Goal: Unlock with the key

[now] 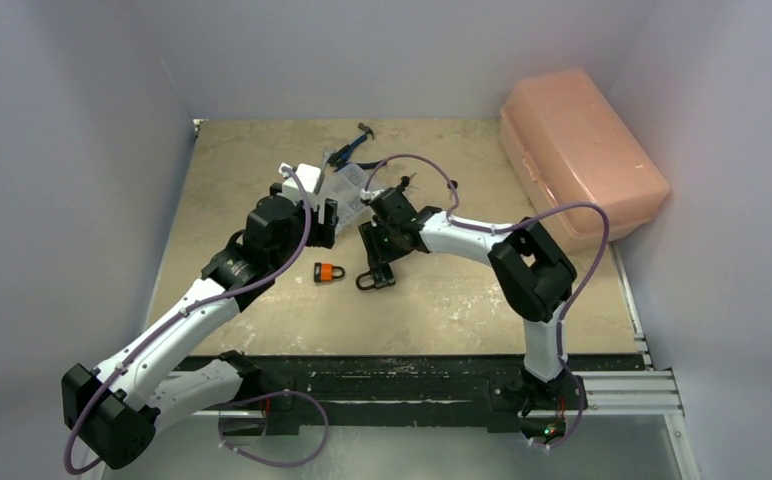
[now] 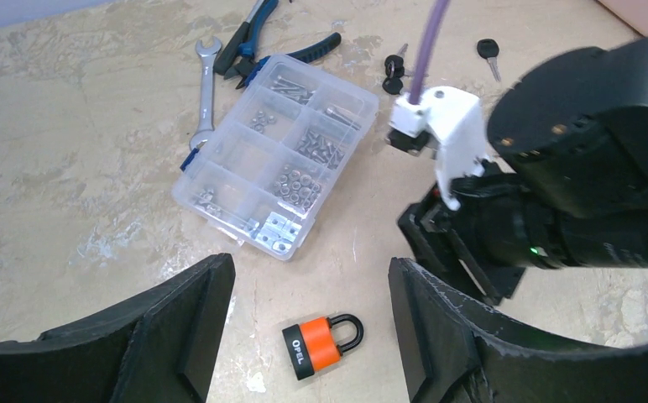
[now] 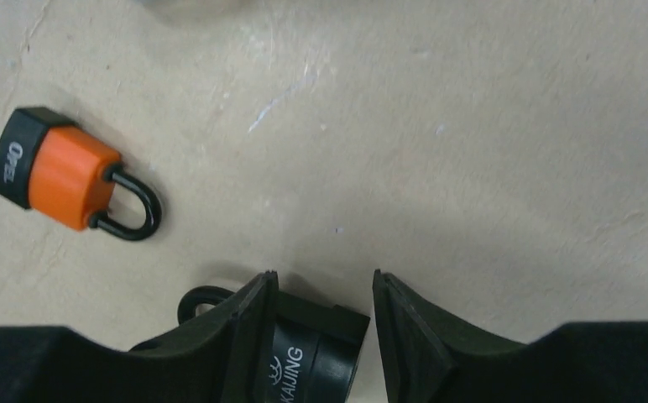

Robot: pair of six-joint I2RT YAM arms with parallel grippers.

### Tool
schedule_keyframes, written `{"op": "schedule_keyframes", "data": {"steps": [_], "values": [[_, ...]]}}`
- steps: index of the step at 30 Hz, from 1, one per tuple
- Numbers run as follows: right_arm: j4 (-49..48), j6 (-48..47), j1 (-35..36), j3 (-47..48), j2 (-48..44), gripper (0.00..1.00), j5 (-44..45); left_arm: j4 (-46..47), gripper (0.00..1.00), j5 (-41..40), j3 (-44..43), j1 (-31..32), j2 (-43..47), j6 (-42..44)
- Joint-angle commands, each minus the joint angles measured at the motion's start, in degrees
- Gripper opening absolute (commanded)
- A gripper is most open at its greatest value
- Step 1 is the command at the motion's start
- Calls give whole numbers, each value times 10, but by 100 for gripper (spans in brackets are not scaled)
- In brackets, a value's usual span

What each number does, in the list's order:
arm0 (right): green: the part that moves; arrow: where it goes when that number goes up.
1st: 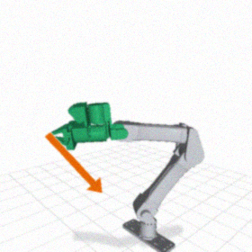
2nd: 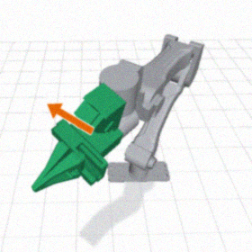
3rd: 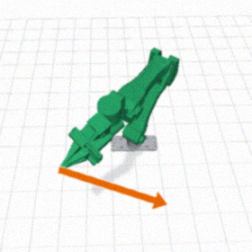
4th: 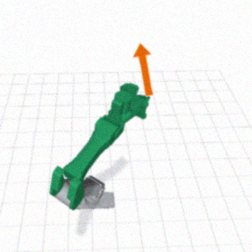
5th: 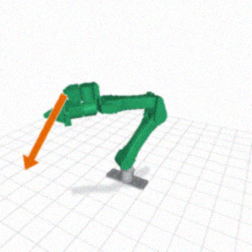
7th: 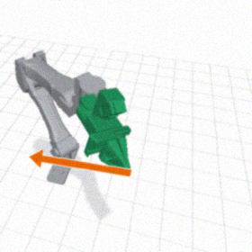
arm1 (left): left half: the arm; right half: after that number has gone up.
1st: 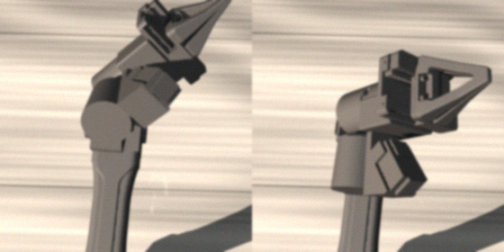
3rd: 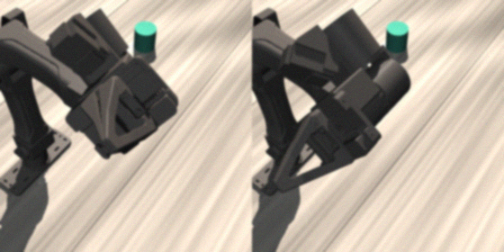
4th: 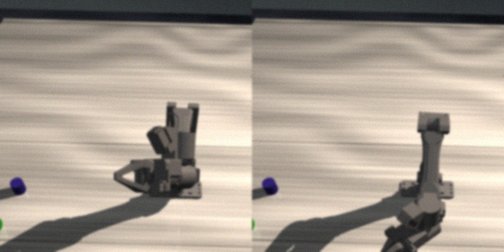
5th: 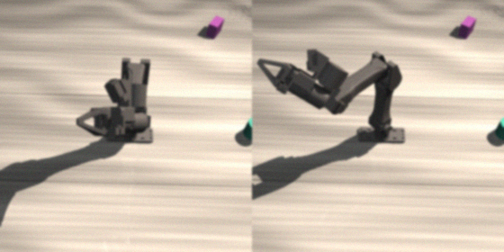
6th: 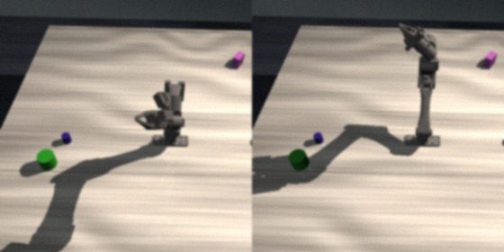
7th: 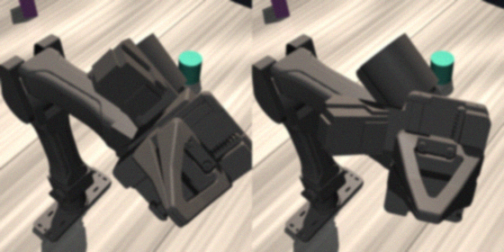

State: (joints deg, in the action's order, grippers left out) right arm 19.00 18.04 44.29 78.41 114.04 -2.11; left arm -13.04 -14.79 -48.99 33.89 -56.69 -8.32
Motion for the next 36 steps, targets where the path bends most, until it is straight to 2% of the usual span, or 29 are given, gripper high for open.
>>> {"op": "schedule_keyframes", "data": {"steps": [1,3,7,10,23,28,32,36], "values": [[-25,32,1,-67,-62,53,-27,6,72,-3,-3,3,-1,4],[-32,45,2,-91,-85,54,-34,6,72,-3,-3,3,-3,4],[-39,52,2,-128,-122,66,-65,6,72,-4,-3,3,-7,4],[-38,55,2,-149,-147,71,-86,5,71,-6,-3,3,-9,4],[-107,85,2,-286,-256,78,-234,-3,71,-22,-6,2,-23,6],[-228,150,8,-352,-282,78,-304,-5,71,-23,-8,3,-24,6],[-283,186,19,-368,-285,77,-248,-6,71,-27,-7,3,-25,7],[-236,171,34,-367,-296,76,-134,-7,71,-31,-7,3,-29,8]]}}
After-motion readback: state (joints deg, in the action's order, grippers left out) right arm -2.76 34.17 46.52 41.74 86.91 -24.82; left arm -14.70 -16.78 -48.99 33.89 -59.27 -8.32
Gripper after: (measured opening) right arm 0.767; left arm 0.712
